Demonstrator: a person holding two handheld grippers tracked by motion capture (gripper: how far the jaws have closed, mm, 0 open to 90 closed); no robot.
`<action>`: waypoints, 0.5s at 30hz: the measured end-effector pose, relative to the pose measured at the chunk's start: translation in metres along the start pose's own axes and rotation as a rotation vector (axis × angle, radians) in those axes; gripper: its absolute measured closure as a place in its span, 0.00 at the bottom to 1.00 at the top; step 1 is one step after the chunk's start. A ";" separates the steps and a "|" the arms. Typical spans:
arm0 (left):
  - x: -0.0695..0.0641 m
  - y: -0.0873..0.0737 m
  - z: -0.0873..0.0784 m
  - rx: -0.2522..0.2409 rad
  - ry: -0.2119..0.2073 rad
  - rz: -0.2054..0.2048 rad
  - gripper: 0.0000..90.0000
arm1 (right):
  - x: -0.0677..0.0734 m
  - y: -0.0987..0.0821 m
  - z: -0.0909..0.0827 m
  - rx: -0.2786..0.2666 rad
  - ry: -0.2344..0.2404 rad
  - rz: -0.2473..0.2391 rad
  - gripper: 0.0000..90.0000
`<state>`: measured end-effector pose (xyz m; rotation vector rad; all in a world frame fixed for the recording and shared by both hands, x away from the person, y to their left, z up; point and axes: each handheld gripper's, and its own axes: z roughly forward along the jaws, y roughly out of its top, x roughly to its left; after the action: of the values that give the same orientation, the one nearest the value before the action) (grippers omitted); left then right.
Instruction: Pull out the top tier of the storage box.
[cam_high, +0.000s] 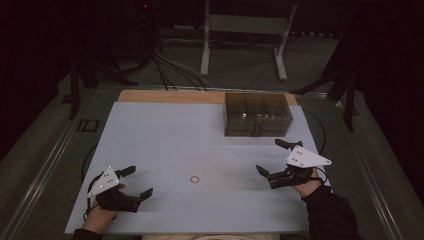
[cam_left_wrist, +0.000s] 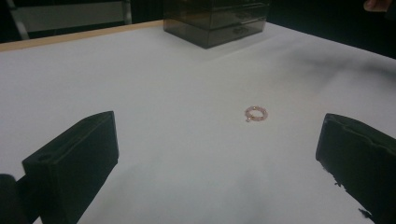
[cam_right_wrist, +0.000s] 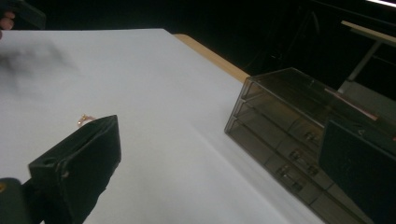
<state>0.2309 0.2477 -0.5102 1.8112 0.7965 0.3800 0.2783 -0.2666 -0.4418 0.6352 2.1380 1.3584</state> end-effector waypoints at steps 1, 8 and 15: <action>0.000 0.000 0.000 0.000 -0.002 0.000 0.00 | -0.001 0.001 0.000 -0.001 -0.002 -0.003 0.00; 0.000 0.000 0.000 0.001 -0.003 0.003 0.00 | -0.008 0.006 0.002 0.000 -0.015 -0.027 0.00; 0.000 0.000 0.001 0.006 -0.004 0.006 0.00 | -0.017 0.010 0.005 0.006 -0.038 -0.049 0.00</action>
<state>0.2310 0.2471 -0.5103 1.8202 0.7907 0.3784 0.2949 -0.2702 -0.4317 0.6026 2.1145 1.3046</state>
